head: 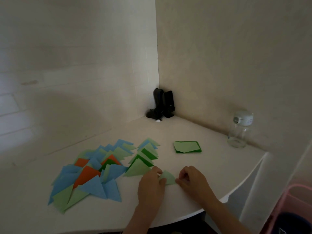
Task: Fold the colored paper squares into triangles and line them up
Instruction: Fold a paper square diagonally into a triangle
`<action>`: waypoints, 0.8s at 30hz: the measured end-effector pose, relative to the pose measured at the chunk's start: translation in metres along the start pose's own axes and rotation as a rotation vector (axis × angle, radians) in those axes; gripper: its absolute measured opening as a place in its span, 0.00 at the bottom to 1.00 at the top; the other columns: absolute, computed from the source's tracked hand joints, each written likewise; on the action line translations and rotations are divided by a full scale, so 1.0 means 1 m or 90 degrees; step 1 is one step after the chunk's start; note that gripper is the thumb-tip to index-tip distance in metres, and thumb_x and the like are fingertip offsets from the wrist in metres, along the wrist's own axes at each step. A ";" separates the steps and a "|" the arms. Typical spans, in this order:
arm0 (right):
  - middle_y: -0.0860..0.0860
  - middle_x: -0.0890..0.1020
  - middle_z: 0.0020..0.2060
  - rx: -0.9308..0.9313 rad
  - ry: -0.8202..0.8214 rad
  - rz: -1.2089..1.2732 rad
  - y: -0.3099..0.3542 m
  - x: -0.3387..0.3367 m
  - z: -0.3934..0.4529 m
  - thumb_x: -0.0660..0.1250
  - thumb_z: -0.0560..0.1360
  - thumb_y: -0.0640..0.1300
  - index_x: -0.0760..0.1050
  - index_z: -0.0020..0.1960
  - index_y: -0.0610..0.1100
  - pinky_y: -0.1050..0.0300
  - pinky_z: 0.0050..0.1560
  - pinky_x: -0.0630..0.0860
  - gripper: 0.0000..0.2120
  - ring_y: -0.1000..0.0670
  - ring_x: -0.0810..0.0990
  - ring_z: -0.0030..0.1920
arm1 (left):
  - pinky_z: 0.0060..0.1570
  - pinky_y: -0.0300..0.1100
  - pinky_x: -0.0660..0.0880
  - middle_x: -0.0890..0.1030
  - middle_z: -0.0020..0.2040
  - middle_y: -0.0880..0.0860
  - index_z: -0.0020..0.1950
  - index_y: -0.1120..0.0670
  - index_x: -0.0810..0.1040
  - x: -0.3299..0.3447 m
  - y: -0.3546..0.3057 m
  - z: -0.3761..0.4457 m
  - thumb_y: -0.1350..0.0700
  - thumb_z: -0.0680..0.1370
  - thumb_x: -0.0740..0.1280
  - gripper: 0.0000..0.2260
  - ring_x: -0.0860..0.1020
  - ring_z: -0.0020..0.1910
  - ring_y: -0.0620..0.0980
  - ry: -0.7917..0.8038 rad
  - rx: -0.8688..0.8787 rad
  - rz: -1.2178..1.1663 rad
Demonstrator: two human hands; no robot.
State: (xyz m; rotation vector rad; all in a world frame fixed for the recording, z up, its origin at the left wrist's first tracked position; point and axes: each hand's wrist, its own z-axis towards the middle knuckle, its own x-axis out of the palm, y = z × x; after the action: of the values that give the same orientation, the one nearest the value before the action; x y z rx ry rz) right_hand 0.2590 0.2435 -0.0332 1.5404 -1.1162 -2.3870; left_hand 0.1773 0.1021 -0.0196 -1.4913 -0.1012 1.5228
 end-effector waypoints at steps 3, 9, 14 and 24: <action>0.58 0.71 0.36 -0.013 -0.017 0.025 -0.005 0.001 -0.001 0.72 0.70 0.45 0.64 0.35 0.57 0.60 0.44 0.71 0.17 0.54 0.73 0.39 | 0.43 0.40 0.72 0.79 0.43 0.45 0.51 0.49 0.77 -0.002 0.005 0.000 0.57 0.76 0.67 0.05 0.77 0.43 0.47 -0.058 0.008 -0.043; 0.55 0.79 0.37 -0.014 -0.047 0.052 -0.004 -0.009 0.010 0.72 0.70 0.47 0.73 0.37 0.51 0.64 0.40 0.73 0.08 0.58 0.76 0.35 | 0.32 0.35 0.68 0.77 0.33 0.44 0.40 0.49 0.75 -0.032 0.028 0.013 0.60 0.75 0.69 0.07 0.74 0.34 0.40 -0.187 0.006 -0.096; 0.57 0.78 0.38 -0.035 -0.188 -0.031 -0.011 -0.012 0.043 0.74 0.68 0.48 0.74 0.41 0.52 0.65 0.37 0.68 0.08 0.57 0.74 0.35 | 0.32 0.31 0.65 0.76 0.34 0.43 0.39 0.48 0.74 -0.046 0.048 0.021 0.58 0.75 0.69 0.08 0.74 0.36 0.39 -0.207 -0.028 -0.083; 0.53 0.77 0.55 0.031 -0.143 -0.140 -0.017 -0.001 0.098 0.71 0.70 0.53 0.78 0.53 0.49 0.52 0.56 0.67 0.15 0.49 0.74 0.57 | 0.38 0.45 0.73 0.76 0.37 0.44 0.39 0.47 0.75 -0.039 0.071 0.036 0.55 0.72 0.72 0.07 0.74 0.40 0.47 -0.217 -0.014 -0.016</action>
State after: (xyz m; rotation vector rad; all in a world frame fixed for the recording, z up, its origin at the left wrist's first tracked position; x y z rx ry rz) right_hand 0.1835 0.3077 -0.0209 1.5101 -1.1021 -2.7570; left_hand 0.1007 0.0579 -0.0284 -1.2297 -0.3369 1.7479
